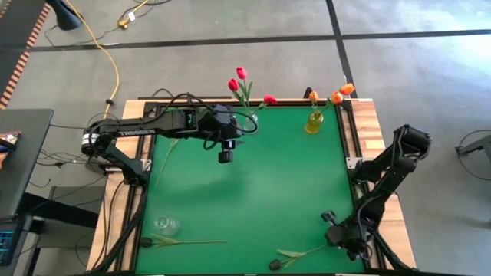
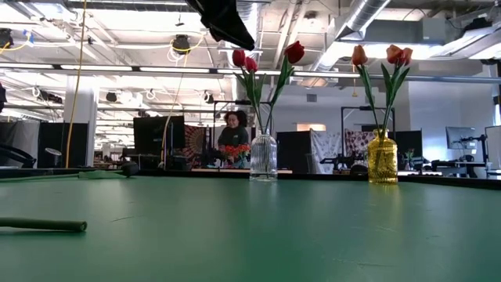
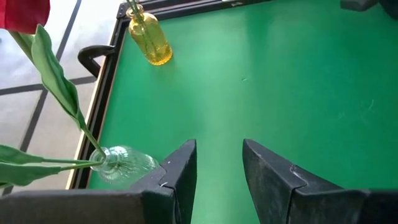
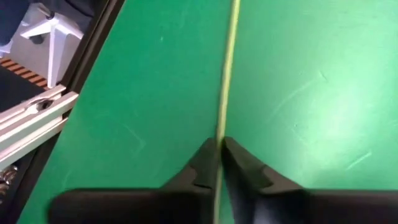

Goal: Sort flowers into vase by color
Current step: Put the bottom right black flower into the bottom transparent vase

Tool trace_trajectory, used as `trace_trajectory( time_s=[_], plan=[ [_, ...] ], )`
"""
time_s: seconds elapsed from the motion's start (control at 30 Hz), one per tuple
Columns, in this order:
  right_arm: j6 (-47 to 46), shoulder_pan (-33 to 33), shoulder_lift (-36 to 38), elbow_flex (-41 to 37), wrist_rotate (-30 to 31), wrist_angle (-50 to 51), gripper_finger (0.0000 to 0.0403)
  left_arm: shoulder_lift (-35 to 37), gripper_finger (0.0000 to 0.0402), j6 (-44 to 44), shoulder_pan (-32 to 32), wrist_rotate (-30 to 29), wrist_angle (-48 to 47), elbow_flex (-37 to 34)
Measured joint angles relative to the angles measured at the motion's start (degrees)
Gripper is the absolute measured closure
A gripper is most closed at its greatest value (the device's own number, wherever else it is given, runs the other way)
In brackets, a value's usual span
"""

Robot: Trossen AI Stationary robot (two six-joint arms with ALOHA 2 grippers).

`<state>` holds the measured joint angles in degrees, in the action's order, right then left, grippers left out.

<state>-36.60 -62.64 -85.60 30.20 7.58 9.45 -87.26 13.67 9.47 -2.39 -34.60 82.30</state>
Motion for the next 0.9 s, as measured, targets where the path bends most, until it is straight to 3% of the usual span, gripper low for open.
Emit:
trace_trajectory(
  time_s=[0.1, 0.33, 0.6, 0.7, 0.9],
  plan=[
    [0.06, 0.91, 0.02, 0.0, -0.72, -0.39, 0.0385, 0.0, 0.0282, 0.0, 0.0, -0.01, 0.26, 0.0],
    [0.48, 2.91, 1.51, 1.08, -2.27, 0.1, 0.0385, 0.0, 0.0282, 0.0, 0.0, 0.02, 0.96, 0.24],
    [-4.97, 10.94, 10.94, 1.17, 1.14, 3.46, 0.0387, 0.0, 0.0282, 2.14, 0.03, 3.06, 1.09, 2.87],
    [-5.97, 15.57, 14.37, 1.16, 2.74, 4.06, 0.0387, 0.0, 0.0282, 3.2, 0.45, 6.92, 1.27, 4.12],
    [-5.14, 25.03, 19.98, 1.2, 4.73, 4.01, 0.0387, 2.56, 0.0286, 1.2, 4.41, 22.63, 3.32, 4.46]
  ],
)
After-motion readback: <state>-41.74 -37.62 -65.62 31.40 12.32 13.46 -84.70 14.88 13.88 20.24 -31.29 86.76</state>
